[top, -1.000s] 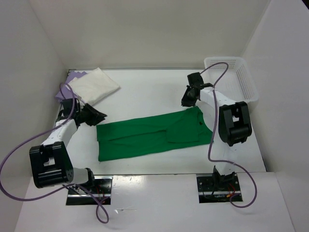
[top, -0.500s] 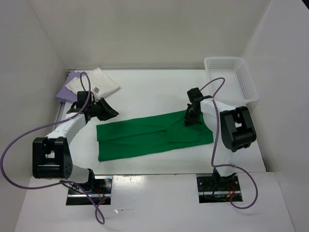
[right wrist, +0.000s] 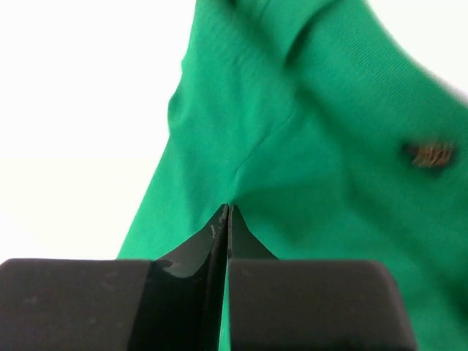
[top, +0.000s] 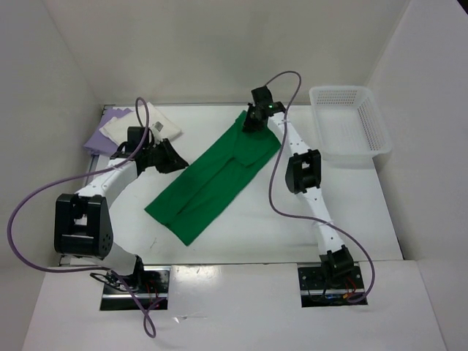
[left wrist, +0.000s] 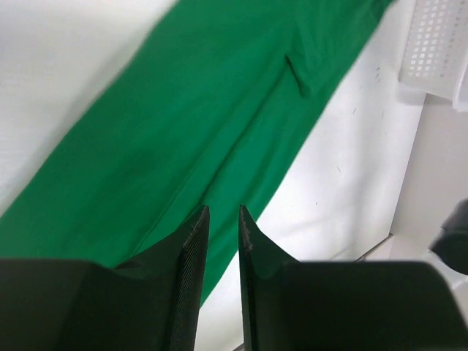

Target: Fold and stack the t-shirts

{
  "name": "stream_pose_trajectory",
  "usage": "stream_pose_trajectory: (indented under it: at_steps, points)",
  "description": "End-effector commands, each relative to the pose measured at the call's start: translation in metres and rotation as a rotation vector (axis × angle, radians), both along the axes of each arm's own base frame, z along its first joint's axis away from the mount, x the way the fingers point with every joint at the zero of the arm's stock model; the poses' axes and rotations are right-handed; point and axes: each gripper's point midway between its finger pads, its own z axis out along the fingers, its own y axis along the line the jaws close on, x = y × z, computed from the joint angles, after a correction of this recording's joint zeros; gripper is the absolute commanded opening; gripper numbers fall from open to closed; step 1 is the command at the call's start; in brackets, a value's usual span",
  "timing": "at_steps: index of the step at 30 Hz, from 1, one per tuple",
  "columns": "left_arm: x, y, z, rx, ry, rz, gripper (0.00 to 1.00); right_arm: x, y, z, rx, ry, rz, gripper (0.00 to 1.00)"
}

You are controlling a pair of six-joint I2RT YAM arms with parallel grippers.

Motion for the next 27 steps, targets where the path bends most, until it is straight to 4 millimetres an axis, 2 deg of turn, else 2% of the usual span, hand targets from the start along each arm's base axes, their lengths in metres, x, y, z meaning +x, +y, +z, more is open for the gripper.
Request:
stream_pose_trajectory:
  at_steps: [1,2,3,4,5,6,7,8,10,11,12,14,15,16,17,20,21,22,24,27]
  points:
    - [0.001,-0.001,0.006,0.017,-0.021,-0.014,0.3,-0.029,0.044,0.096,0.131,-0.053,0.114,0.05]
    - [0.001,-0.001,0.009,0.011,-0.031,-0.008,0.32,-0.037,0.051,0.133,0.129,-0.112,0.13,0.07]
    - [-0.002,-0.001,0.003,0.006,-0.021,-0.003,0.32,-0.042,0.047,0.132,0.061,-0.118,0.129,0.12]
    - [-0.002,-0.002,0.008,0.0,-0.028,0.003,0.34,-0.05,0.052,0.144,0.048,-0.134,0.147,0.24]
    - [-0.004,-0.002,0.004,-0.006,-0.016,0.01,0.34,-0.065,0.063,0.188,0.068,-0.207,0.181,0.3]
    - [-0.004,-0.002,0.007,-0.007,-0.025,0.01,0.35,-0.078,0.066,0.175,0.054,-0.159,0.207,0.35]
    - [-0.006,-0.001,0.003,0.0,-0.017,0.016,0.36,-0.088,0.068,0.18,0.055,-0.16,0.218,0.42]
    - [-0.007,0.0,0.001,0.006,-0.011,0.011,0.39,-0.101,0.075,0.185,0.073,-0.165,0.246,0.45]
    - [-0.007,0.004,-0.002,0.033,-0.009,0.019,0.42,-0.134,0.071,0.189,0.152,-0.166,0.266,0.47]
    - [-0.009,0.007,-0.002,0.047,-0.005,0.033,0.42,-0.147,0.069,0.185,0.174,-0.151,0.269,0.33]
    - [-0.014,0.007,-0.007,0.056,0.01,0.024,0.43,-0.173,0.06,0.167,0.185,-0.105,0.275,0.22]
    - [-0.017,0.009,-0.009,0.065,0.011,0.033,0.43,-0.203,0.057,0.142,0.195,-0.041,0.298,0.01]
    - [-0.019,0.013,-0.013,0.071,0.019,0.036,0.43,-0.224,0.043,0.111,0.161,0.021,0.283,0.0]
    - [-0.021,0.013,-0.015,0.072,0.028,0.035,0.41,-0.233,0.036,0.098,0.141,0.051,0.274,0.0]
    - [-0.021,0.013,-0.015,0.072,0.028,0.035,0.41,-0.242,0.019,0.074,0.111,0.096,0.241,0.0]
    - [-0.025,0.012,-0.019,0.071,0.036,0.023,0.4,-0.223,-0.019,0.06,0.081,0.068,0.132,0.0]
    - [-0.028,0.011,-0.021,0.062,0.046,0.014,0.4,-0.212,-0.037,0.055,0.081,0.072,0.084,0.0]
    - [-0.028,0.011,-0.021,0.062,0.046,0.014,0.4,-0.204,-0.045,0.043,0.063,0.076,0.065,0.0]
    - [-0.028,0.009,-0.02,0.055,0.046,0.008,0.4,-0.183,-0.066,0.036,0.03,0.065,0.018,0.0]
    - [-0.032,0.008,-0.016,0.048,0.032,0.002,0.4,-0.148,-0.086,0.016,-0.023,0.062,-0.045,0.0]
